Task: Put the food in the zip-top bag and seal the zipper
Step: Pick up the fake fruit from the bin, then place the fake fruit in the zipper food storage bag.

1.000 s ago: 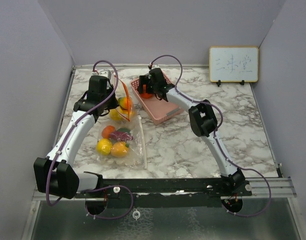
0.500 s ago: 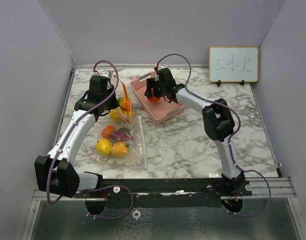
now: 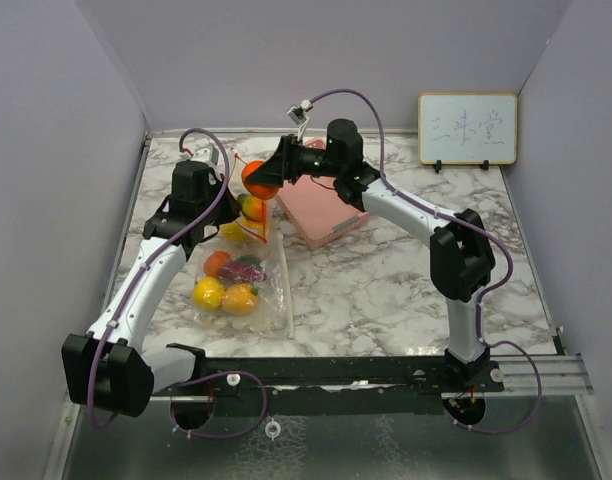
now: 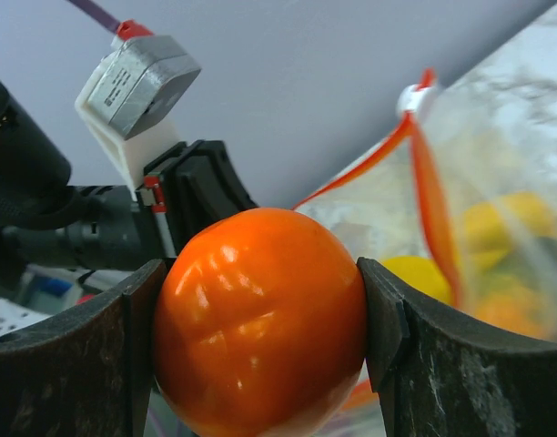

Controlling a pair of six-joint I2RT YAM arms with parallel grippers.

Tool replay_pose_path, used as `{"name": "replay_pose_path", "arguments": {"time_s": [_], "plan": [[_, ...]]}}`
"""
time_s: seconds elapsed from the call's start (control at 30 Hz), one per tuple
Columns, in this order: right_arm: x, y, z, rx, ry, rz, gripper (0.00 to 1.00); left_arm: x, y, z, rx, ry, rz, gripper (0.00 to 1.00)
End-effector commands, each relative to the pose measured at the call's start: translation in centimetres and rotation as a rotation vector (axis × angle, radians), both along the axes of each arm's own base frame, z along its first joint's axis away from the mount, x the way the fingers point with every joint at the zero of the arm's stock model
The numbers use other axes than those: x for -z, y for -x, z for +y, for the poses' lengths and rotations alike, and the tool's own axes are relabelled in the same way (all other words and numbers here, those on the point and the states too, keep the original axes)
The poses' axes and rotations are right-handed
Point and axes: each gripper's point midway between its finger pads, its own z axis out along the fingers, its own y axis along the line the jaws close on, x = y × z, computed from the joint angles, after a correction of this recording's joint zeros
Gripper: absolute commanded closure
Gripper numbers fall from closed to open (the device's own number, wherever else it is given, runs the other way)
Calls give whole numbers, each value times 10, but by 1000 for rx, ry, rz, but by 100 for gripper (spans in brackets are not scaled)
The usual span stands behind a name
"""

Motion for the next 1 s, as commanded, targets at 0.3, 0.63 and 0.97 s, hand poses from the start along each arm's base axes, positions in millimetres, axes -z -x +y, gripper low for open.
{"name": "replay_pose_path", "arguments": {"time_s": [0.3, 0.63, 0.97], "plan": [[66, -23, 23, 189, 108, 243, 64, -18, 14, -1, 1, 69, -100, 100], [106, -67, 26, 458, 393, 212, 47, -23, 14, -5, 14, 93, -104, 100], [57, -46, 27, 421, 350, 107, 0, -14, 11, -2, 2, 72, -84, 100]]}}
